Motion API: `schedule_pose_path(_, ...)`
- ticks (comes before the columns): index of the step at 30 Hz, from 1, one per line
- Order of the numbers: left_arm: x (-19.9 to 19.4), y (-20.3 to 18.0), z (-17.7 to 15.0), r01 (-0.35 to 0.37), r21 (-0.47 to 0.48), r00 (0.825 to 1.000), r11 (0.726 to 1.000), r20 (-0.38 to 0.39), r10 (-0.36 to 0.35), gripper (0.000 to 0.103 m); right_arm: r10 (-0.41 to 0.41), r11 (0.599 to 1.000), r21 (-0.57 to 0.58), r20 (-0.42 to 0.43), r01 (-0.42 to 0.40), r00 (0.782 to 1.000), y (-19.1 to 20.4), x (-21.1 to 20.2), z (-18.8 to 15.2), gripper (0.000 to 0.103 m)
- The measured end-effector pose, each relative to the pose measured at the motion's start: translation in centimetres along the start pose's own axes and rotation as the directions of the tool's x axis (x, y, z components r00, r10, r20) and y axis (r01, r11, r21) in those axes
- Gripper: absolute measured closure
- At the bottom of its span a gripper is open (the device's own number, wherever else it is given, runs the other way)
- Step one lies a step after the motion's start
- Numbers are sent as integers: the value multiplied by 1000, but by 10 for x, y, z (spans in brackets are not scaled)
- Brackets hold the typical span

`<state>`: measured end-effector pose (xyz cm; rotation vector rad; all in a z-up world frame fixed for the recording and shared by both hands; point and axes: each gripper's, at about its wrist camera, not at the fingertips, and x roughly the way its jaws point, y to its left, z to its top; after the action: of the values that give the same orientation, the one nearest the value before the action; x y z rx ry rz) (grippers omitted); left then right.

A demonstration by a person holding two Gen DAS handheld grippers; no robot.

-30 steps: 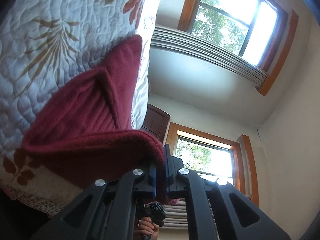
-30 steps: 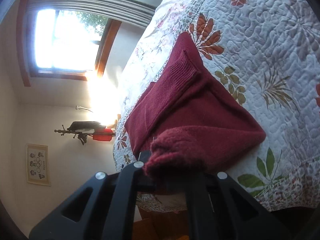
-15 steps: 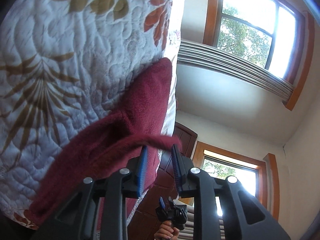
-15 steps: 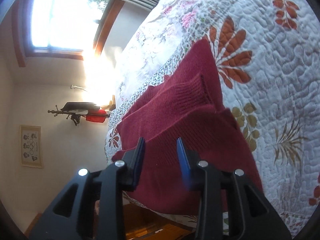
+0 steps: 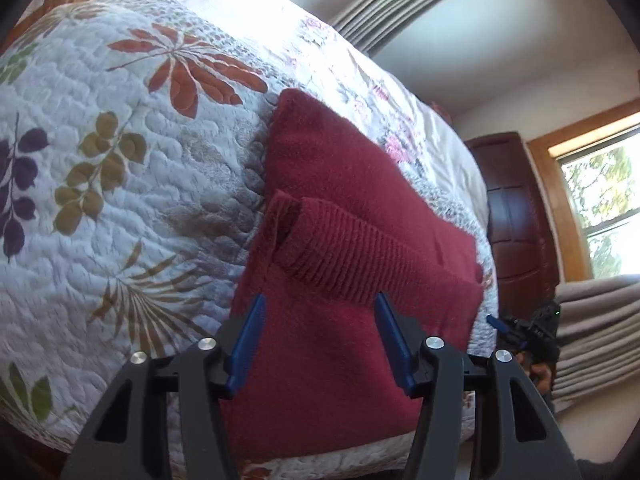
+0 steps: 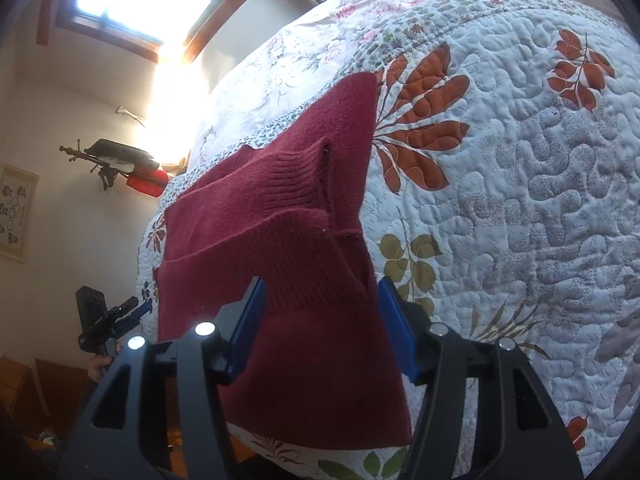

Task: Fold small clothes
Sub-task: 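Grasp the folded sweater edge with the left gripper near the cuff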

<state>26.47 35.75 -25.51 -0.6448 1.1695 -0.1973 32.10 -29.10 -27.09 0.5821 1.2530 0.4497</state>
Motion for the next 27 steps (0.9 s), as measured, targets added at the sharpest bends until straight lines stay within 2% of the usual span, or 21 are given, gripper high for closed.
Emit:
schedule_pose_path(1, 8, 2, 1, -6, 10, 1000, 1000, -24, 7, 44, 4, 1000, 10, 0, -4, 1000, -3, 4, -1, 34)
schedule_pose_path(5, 30, 5, 7, -8, 54, 995, 999, -102, 14, 44, 4, 1000, 26, -14, -4, 1000, -10, 14, -1, 33)
schedule_pose_path(8, 32, 5, 6, 1, 72, 993, 997, -119, 8, 47, -17, 1000, 9, -29, 18, 999, -10, 20, 1, 30)
schedule_pose_path(9, 31, 5, 6, -9, 78, 993, 997, -116, 18, 54, -20, 1000, 5, -36, 20, 999, -10, 23, 2, 29)
schedule_pose_path(10, 32, 3, 9, -26, 79, 992, 997, -119, 35, 66, -20, 1000, 1, -43, 20, 999, -11, 26, 4, 29)
schedule_pose_path(12, 25, 11, 9, -33, 63, 994, 997, -104, 40, 72, -11, 1000, -11, -51, 10, 999, -8, 30, 5, 29)
schedule_pose_path(14, 20, 15, 7, -30, 56, 995, 998, -91, 35, 72, -6, 1000, -24, -51, 5, 999, -5, 32, 7, 29)
schedule_pose_path(18, 17, 12, 6, -31, 90, 995, 995, -90, 39, 56, -3, 999, -49, -67, 0, 998, 1, 35, 13, 29)
schedule_pose_path(20, 20, 5, 6, -37, 119, 994, 992, -99, 49, 55, -10, 998, -62, -83, 5, 997, 1, 39, 15, 30)
schedule_pose_path(21, 20, 4, 6, -45, 130, 993, 990, -99, 58, 55, -4, 998, -65, -93, -2, 996, 3, 40, 14, 33)
schedule_pose_path(22, 19, 3, 6, -58, 139, 993, 989, -97, 72, 55, 5, 998, -67, -103, -12, 995, 5, 42, 13, 43)
schedule_pose_path(24, 18, -3, 7, -77, 160, 991, 984, -94, 93, 59, 16, 997, -76, -111, -25, 994, 10, 42, 10, 54)
schedule_pose_path(25, 16, -5, 6, -93, 174, 990, 980, -88, 110, 68, 13, 996, -86, -112, -23, 994, 12, 42, 8, 61)
schedule_pose_path(27, 14, -9, 5, -120, 204, 986, 972, -89, 140, 86, 15, 995, -97, -113, -26, 994, 15, 41, 5, 64)
